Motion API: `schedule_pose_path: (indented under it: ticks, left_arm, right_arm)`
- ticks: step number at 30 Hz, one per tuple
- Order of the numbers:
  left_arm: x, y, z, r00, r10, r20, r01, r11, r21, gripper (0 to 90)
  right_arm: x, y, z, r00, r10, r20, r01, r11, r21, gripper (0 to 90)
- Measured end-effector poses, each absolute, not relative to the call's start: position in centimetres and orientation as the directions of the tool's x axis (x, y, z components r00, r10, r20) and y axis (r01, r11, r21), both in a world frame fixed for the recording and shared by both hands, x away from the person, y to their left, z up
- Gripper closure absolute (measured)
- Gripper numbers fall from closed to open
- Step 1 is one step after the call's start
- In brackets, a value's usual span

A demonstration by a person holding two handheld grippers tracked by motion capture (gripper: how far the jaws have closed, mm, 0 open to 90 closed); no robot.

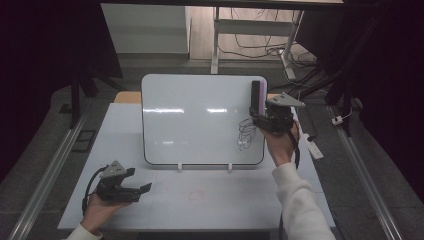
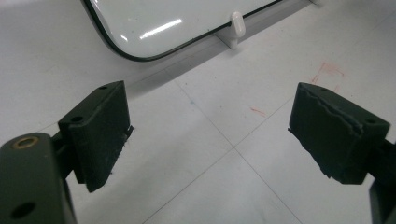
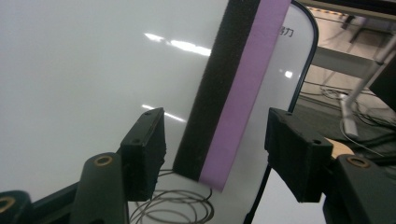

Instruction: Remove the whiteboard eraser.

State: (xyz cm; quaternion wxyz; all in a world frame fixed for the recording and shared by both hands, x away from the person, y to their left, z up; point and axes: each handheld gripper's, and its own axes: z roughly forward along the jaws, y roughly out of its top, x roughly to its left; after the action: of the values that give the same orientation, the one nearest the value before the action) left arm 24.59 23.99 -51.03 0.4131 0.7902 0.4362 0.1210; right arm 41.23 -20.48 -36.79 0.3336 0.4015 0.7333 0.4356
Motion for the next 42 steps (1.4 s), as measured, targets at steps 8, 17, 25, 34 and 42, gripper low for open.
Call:
schedule_pose_path:
  ticks: [8,17,25,34,42]
  left_arm:
    - [24.6,24.1,-51.2,0.585,0.792,-0.173,0.594,-0.274,0.756,13.3]
    - [24.6,23.8,-51.5,0.593,0.787,-0.172,0.598,-0.287,0.748,13.3]
    - [24.6,23.9,-51.5,0.589,0.789,-0.177,0.599,-0.28,0.75,13.3]
    - [24.8,24.1,-51.6,0.587,0.787,-0.19,0.604,-0.27,0.75,13.3]
    - [24.8,24.0,-51.6,0.581,0.791,-0.191,0.61,-0.268,0.746,13.3]
  right_arm:
    - [42.1,-19.9,-37.2,-0.42,0.902,-0.102,0.331,0.257,0.908,52.4]
    - [41.6,-20.1,-37.0,-0.364,0.928,-0.079,0.33,0.207,0.921,62.5]
    - [39.5,-20.5,-36.0,-0.402,0.912,-0.086,0.269,0.207,0.941,63.0]
    - [36.3,-22.3,-38.3,-0.481,0.875,-0.062,0.274,0.217,0.937,63.1]
    - [34.4,-23.1,-40.5,-0.525,0.85,-0.048,0.291,0.232,0.928,63.1]
